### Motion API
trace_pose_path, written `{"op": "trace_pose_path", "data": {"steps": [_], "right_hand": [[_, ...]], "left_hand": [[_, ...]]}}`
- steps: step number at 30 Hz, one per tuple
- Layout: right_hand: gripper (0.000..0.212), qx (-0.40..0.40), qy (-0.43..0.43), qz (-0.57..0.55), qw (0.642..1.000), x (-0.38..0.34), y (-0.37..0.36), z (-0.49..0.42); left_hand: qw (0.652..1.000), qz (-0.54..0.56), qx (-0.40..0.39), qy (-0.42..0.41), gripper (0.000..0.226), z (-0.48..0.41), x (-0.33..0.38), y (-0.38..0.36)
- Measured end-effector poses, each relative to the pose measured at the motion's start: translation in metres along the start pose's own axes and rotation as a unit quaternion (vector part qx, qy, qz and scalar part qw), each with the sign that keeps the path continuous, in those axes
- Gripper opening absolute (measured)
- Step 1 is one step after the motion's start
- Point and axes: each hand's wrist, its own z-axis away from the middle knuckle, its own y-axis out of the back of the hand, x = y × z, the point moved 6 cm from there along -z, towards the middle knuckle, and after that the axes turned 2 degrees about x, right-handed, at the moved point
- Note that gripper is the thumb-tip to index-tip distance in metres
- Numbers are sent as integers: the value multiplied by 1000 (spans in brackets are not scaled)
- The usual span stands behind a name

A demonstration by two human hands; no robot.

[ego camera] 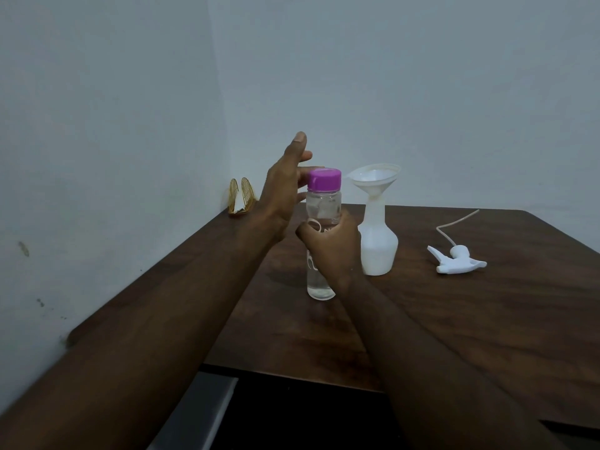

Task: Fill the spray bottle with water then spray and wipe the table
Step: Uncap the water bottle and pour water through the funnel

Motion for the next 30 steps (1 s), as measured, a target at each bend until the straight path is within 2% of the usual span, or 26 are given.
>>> {"op": "trace_pose_path", "data": {"steps": [2,6,7,12,14,17,19,24,26,30], "right_hand": [[44,0,-4,-1,1000,1,-2,0],[45,-3,-9,-3,1000,2,-2,-1],[45,-4,-10,-4,1000,2,-2,-1],[39,6,9,-7,1000,0,0,-1],[40,6,6,-7,1000,0,0,-1],[41,2,-1,-12,1000,0,-1,0],[39,2,-2,-13,1000,0,-1,1],[41,8,0,-4,1000,1,-1,0],[41,6,-1,-2,1000,1,-2,0],[40,1,0,-9,1000,0,-2,1]], "left_hand": [[999,-1,26,-21,50,0,2,1],[989,13,144,-32,48,-3,-2,18],[990,14,139,-25,47,-4,-4,19],[999,45,-4,9,43,-2,-6,2],[999,32,6,-14,41,1,-4,3],[994,-18,94,-46,35,1,0,15],[991,-22,121,-52,31,0,0,21],[1000,1,-4,-22,49,-3,-1,3],[999,-1,2,-34,51,-3,-1,2],[995,-12,76,-61,39,-6,0,13]]}}
